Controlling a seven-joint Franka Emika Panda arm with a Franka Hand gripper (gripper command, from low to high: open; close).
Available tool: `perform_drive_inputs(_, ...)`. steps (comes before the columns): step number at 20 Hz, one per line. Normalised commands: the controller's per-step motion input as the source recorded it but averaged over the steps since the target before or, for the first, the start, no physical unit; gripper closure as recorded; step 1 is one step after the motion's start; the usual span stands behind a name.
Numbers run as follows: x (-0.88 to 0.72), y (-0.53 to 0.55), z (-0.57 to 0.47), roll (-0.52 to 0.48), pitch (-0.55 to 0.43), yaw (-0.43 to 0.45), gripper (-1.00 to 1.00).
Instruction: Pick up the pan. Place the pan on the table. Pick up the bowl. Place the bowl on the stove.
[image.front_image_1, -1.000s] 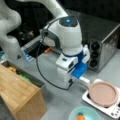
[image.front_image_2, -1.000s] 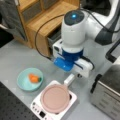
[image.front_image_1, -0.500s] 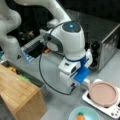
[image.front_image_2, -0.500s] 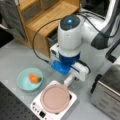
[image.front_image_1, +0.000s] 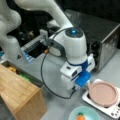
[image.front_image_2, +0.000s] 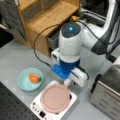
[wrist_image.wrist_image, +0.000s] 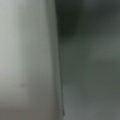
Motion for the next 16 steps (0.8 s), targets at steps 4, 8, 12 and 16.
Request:
perform_drive_inputs(4, 0.21, 0.15, 0.03, -0.214, 0.077, -0.004, -1.0)
perform_drive_inputs(8, 0.17, 0.15, 0.02, -0.215, 0.072, 0.028, -1.0)
perform_drive_inputs(12, 0.13, 0.18, 0.02, -0.23, 0.069, 0.074, -1.0)
perform_drive_inputs(16, 0.1, 0.22, 0.03, -0.184, 0.079, 0.098, 1.0)
